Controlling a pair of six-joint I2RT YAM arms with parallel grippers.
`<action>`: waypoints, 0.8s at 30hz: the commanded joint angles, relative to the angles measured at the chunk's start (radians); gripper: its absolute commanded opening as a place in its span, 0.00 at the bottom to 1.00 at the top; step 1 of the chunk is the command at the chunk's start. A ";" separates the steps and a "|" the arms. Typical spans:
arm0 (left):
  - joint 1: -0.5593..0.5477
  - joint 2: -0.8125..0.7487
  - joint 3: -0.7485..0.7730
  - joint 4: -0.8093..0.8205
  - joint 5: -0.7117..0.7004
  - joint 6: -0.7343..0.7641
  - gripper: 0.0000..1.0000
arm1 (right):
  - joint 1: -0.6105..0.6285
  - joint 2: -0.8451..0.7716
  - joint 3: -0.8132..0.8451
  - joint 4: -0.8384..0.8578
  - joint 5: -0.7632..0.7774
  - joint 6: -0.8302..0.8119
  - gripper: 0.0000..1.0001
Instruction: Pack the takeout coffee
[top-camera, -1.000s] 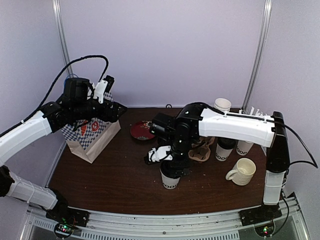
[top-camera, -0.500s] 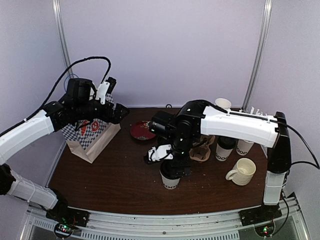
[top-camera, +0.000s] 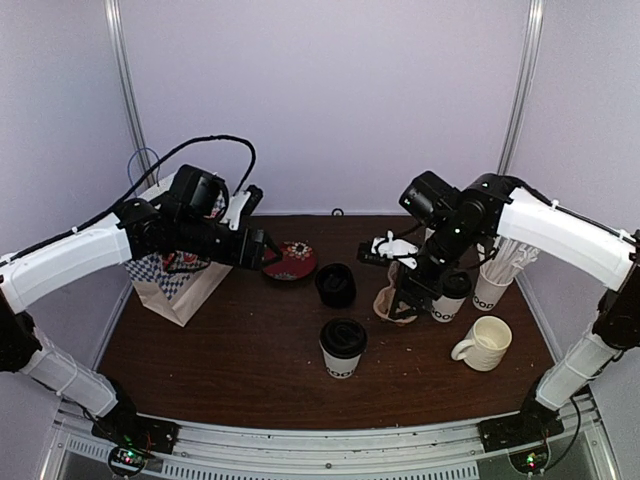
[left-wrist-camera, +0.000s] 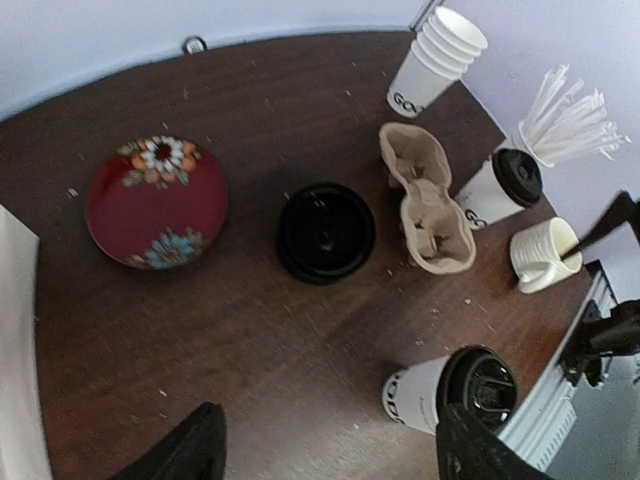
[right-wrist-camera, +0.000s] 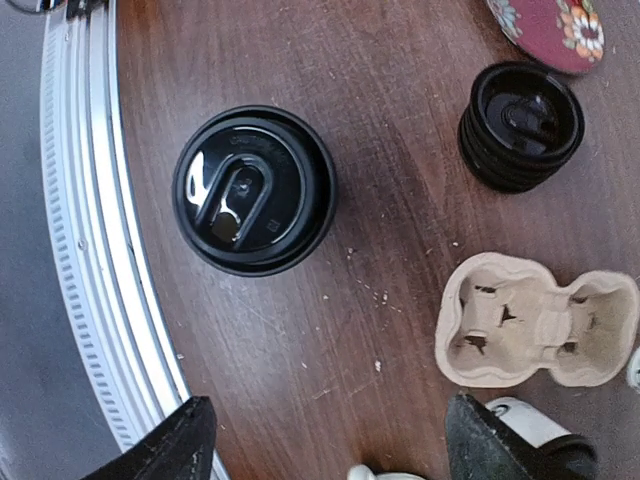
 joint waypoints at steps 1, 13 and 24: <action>-0.073 0.010 -0.106 0.007 0.087 -0.151 0.68 | -0.119 -0.005 -0.201 0.199 -0.378 0.170 0.75; -0.138 0.108 -0.177 0.140 0.252 -0.303 0.65 | -0.132 0.105 -0.242 0.283 -0.543 0.219 0.75; -0.155 0.201 -0.189 0.312 0.334 -0.347 0.59 | -0.130 0.159 -0.200 0.275 -0.533 0.242 0.70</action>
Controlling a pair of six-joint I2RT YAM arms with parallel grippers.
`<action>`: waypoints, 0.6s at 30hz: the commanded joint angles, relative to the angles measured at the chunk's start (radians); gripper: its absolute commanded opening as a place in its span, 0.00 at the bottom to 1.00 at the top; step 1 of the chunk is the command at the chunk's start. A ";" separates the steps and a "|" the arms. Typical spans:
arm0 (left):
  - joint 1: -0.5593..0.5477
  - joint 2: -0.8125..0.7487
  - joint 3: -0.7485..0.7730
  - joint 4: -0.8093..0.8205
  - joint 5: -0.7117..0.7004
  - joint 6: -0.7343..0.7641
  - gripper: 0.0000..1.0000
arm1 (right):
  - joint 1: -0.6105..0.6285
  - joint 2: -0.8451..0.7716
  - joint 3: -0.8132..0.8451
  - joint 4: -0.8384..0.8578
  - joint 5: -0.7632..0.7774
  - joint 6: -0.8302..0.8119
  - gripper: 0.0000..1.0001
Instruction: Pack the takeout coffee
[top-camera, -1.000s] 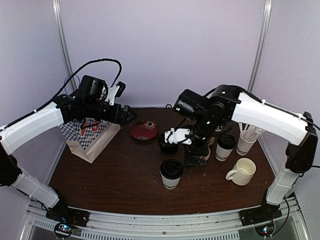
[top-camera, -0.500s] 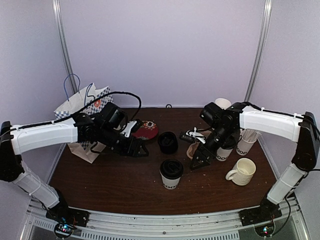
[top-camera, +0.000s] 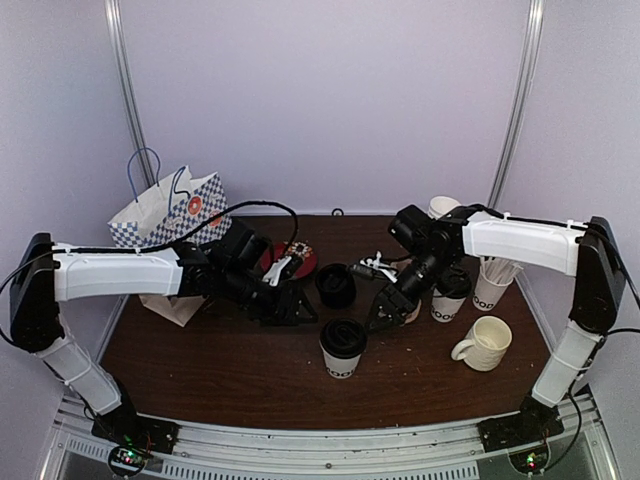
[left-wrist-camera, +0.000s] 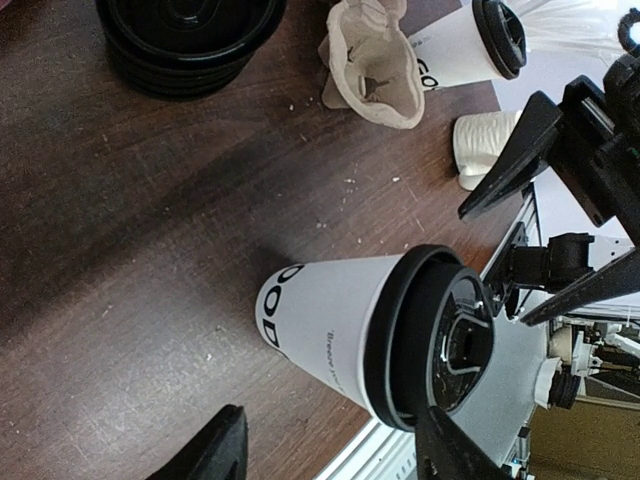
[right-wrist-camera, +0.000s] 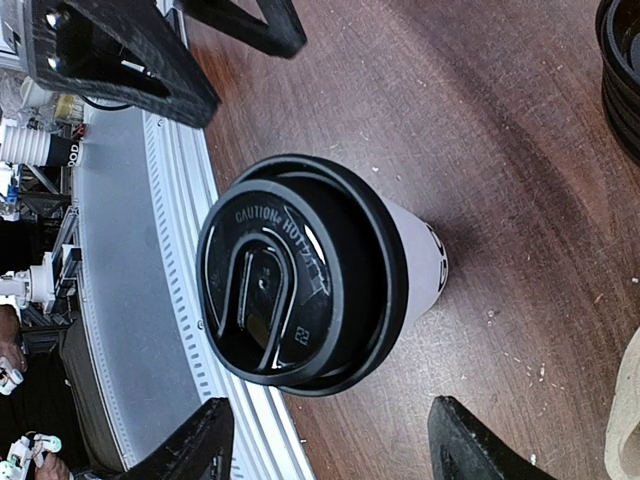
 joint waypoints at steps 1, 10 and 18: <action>-0.009 0.025 0.018 0.098 0.049 -0.022 0.58 | 0.004 0.018 0.028 0.004 -0.036 0.009 0.70; -0.017 0.083 0.037 0.117 0.093 -0.040 0.52 | 0.005 0.038 0.032 -0.012 -0.054 0.003 0.63; -0.035 0.087 0.037 0.097 0.096 -0.043 0.52 | 0.003 0.003 0.009 -0.005 -0.054 0.011 0.60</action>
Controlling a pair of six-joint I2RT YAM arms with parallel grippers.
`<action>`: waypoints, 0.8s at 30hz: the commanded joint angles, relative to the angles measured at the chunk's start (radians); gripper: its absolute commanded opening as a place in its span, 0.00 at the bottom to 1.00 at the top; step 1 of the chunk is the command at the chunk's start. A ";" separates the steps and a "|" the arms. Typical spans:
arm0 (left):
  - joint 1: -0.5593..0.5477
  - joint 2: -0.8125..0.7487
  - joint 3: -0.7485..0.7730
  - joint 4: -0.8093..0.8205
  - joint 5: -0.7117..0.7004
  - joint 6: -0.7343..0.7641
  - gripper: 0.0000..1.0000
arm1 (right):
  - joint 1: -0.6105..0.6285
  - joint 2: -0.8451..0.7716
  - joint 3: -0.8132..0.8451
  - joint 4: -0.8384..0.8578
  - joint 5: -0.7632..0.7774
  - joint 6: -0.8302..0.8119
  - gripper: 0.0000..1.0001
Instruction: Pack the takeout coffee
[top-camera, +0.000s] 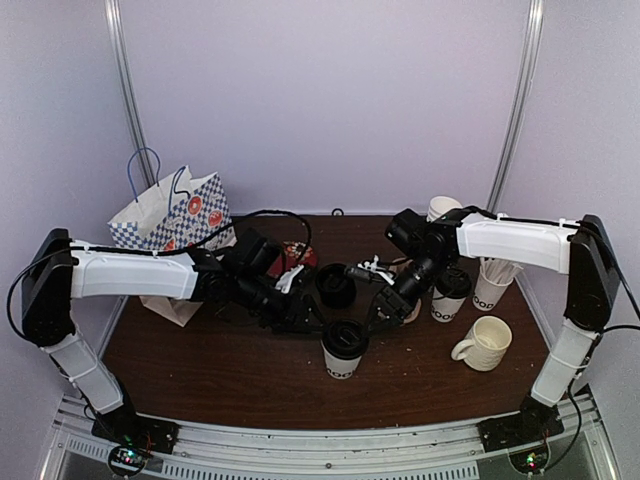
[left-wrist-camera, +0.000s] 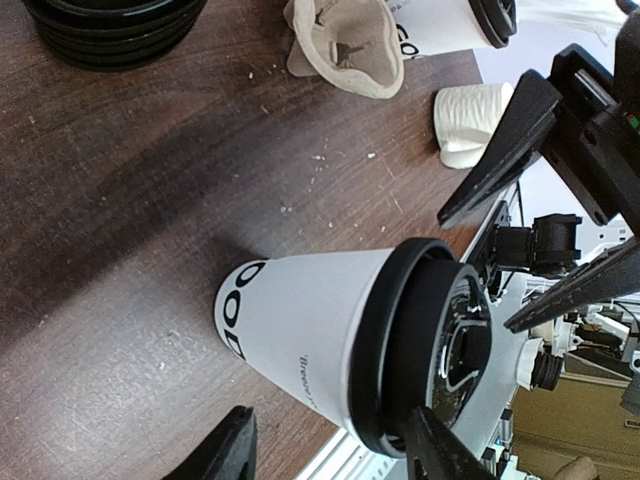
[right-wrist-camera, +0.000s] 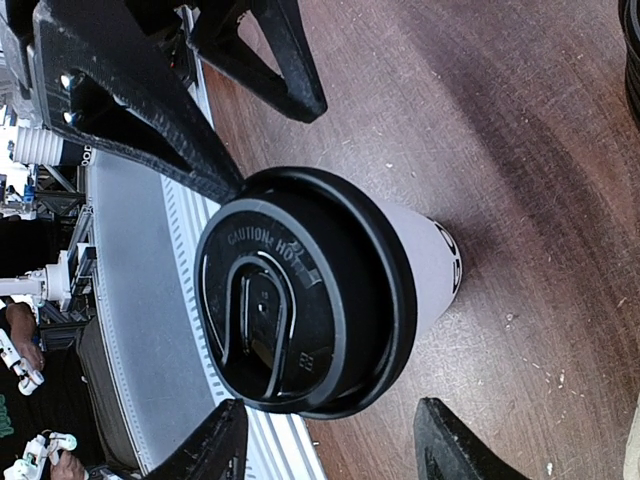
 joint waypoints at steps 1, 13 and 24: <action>-0.010 0.006 0.025 0.021 0.016 -0.010 0.52 | 0.003 -0.037 -0.002 0.004 -0.010 0.005 0.60; -0.011 0.015 0.010 -0.054 -0.037 0.020 0.52 | -0.018 -0.050 -0.048 0.036 0.074 0.032 0.54; -0.011 0.019 0.004 -0.080 -0.062 0.038 0.49 | -0.017 0.034 -0.024 0.017 -0.008 0.033 0.50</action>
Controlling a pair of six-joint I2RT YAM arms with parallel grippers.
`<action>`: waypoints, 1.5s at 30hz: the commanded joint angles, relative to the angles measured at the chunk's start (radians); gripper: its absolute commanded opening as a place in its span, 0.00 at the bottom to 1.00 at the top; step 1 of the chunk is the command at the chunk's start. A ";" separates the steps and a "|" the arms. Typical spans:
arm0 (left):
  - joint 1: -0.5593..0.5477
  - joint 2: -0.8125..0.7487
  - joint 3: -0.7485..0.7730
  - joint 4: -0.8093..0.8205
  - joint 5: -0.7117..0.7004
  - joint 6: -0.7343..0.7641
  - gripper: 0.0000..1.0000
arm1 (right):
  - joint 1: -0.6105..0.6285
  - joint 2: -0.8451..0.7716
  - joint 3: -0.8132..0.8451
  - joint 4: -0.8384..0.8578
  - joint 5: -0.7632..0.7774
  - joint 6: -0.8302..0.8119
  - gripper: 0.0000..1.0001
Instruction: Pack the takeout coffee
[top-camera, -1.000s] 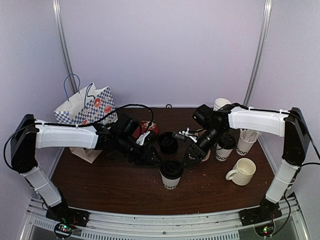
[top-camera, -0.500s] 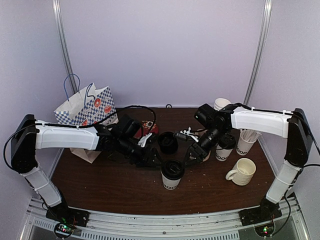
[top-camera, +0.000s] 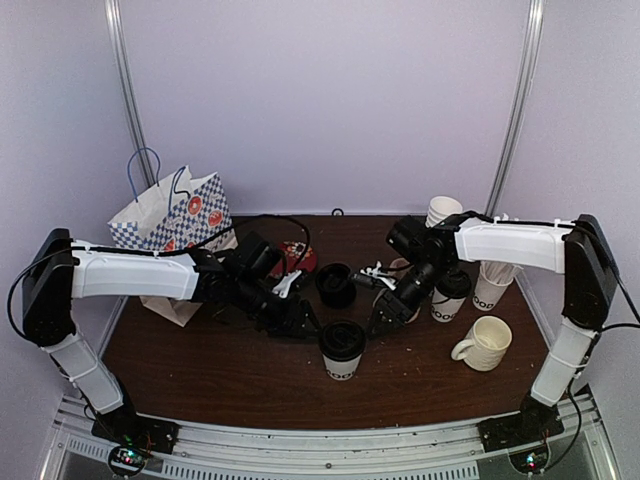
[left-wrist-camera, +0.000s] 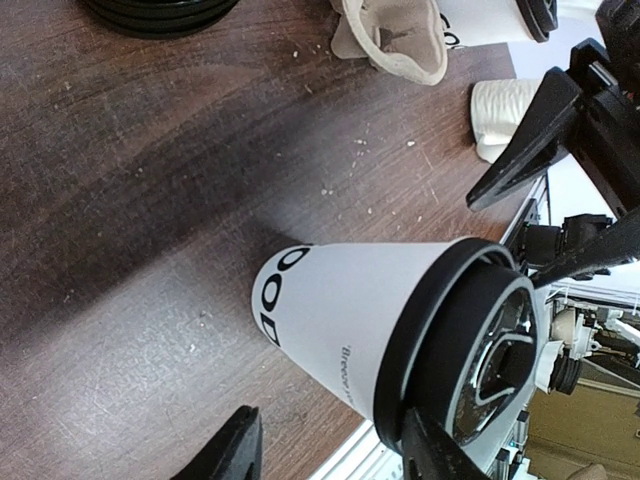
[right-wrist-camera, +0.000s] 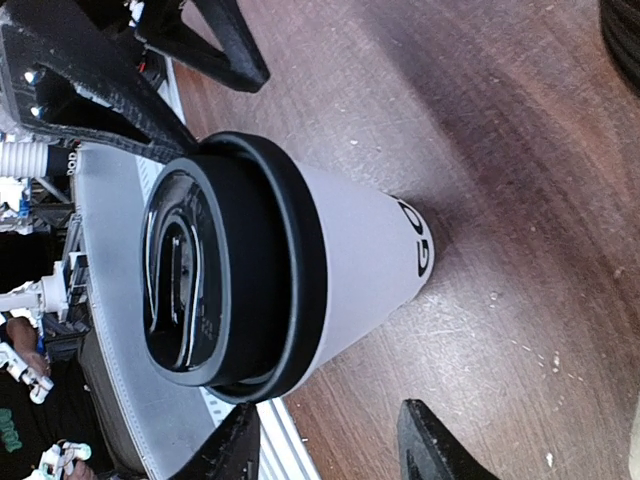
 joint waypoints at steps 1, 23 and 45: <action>-0.004 0.016 0.005 -0.016 -0.020 0.024 0.49 | -0.004 0.035 0.017 -0.005 -0.058 0.002 0.50; -0.013 0.049 0.048 -0.005 -0.002 0.037 0.48 | -0.005 0.082 0.016 -0.006 -0.101 0.048 0.45; -0.022 0.140 -0.027 -0.090 -0.170 0.158 0.44 | -0.017 0.264 0.081 -0.056 0.143 0.091 0.22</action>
